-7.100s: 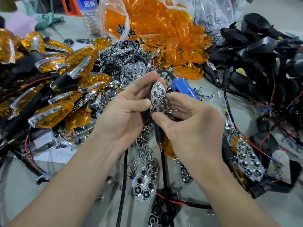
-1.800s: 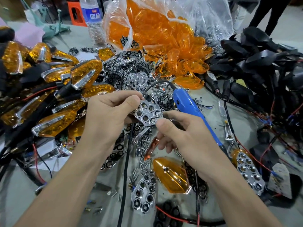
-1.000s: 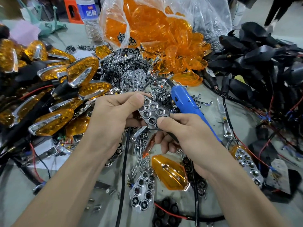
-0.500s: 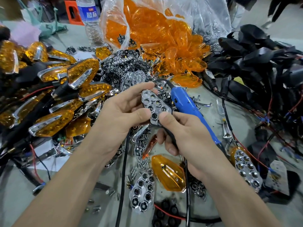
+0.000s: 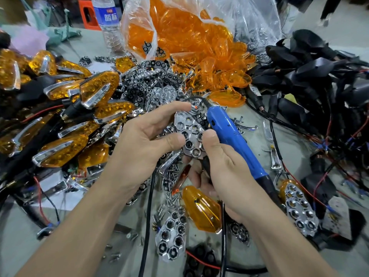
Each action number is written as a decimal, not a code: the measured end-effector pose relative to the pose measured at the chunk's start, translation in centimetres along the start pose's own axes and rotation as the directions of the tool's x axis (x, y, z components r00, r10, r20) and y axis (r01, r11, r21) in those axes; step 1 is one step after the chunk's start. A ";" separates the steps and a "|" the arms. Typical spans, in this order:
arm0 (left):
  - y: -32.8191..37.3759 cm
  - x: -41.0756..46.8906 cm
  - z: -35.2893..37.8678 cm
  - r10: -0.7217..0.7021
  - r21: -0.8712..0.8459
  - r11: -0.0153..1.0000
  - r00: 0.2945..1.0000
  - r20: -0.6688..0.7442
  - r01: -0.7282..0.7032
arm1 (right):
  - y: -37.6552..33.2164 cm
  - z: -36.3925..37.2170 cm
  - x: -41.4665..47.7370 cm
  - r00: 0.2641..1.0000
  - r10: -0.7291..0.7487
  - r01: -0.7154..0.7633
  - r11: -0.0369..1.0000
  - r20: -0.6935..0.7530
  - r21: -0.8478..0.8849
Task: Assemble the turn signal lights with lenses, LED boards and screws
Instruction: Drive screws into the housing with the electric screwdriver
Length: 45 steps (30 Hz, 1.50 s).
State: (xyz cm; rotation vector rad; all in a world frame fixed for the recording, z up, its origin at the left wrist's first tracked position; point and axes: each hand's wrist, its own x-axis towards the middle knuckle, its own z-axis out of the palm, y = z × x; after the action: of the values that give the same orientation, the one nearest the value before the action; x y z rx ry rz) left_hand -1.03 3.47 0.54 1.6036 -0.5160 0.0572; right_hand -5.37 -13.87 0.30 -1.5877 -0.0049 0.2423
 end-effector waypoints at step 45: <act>0.4 -1.0 1.1 0.090 0.428 0.902 0.992 -0.083 -0.046 | 0.4 0.8 0.8 0.932 0.157 -0.162 0.987 -0.328 0.013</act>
State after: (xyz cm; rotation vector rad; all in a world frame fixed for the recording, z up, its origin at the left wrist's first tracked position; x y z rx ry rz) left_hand -2.38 2.73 0.39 1.9979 -0.5032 0.3229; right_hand -4.79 -12.95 -0.18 -1.6285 0.3838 0.1014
